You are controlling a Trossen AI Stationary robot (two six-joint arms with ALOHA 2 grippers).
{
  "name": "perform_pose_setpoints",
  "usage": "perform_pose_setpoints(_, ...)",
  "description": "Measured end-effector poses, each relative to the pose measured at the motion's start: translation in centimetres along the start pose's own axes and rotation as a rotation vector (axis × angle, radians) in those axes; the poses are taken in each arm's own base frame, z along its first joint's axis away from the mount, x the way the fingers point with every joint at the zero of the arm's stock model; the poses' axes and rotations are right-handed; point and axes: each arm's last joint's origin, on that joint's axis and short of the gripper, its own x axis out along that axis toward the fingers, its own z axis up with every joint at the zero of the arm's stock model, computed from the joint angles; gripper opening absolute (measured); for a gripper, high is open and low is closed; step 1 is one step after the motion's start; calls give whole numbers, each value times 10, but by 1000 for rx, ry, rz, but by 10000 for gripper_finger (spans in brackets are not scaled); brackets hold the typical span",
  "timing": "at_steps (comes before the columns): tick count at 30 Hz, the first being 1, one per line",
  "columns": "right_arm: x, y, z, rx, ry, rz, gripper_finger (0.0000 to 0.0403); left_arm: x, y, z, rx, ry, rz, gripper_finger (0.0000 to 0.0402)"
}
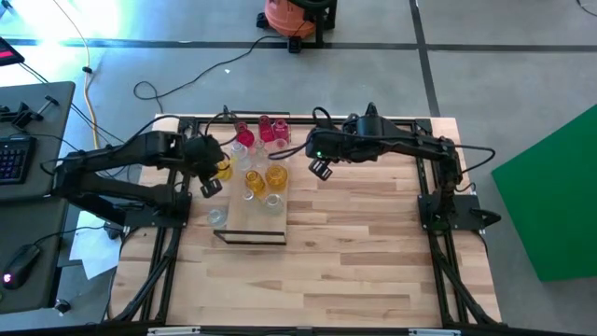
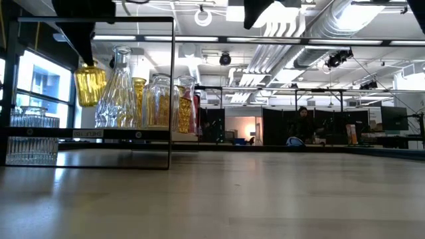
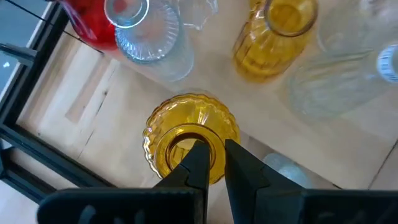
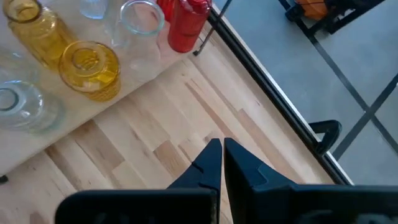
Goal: Sort vases onto shelf
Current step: Put the yellow vase on the shelf aligned with the other yellow vase
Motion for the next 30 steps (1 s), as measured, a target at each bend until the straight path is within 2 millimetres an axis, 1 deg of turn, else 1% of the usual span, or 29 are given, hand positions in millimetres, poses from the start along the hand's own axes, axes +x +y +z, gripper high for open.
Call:
perform_pose_setpoints(4,0,1,0,-2,1,3,0,5,5,6,-14,-5,-26,21)
perform_pose_setpoints(9,0,0,0,-3,1,2,0,14,4,18,-39,-9,-71,21)
perform_pose_setpoints(15,0,0,0,-5,1,2,0,30,2,27,-23,59,-56,21)
perform_pose_setpoints(20,0,1,0,-5,1,3,0,41,-1,32,-16,108,-52,21)
perform_pose_setpoints(30,0,0,0,-13,0,2,0,48,-4,35,-26,140,-76,21)
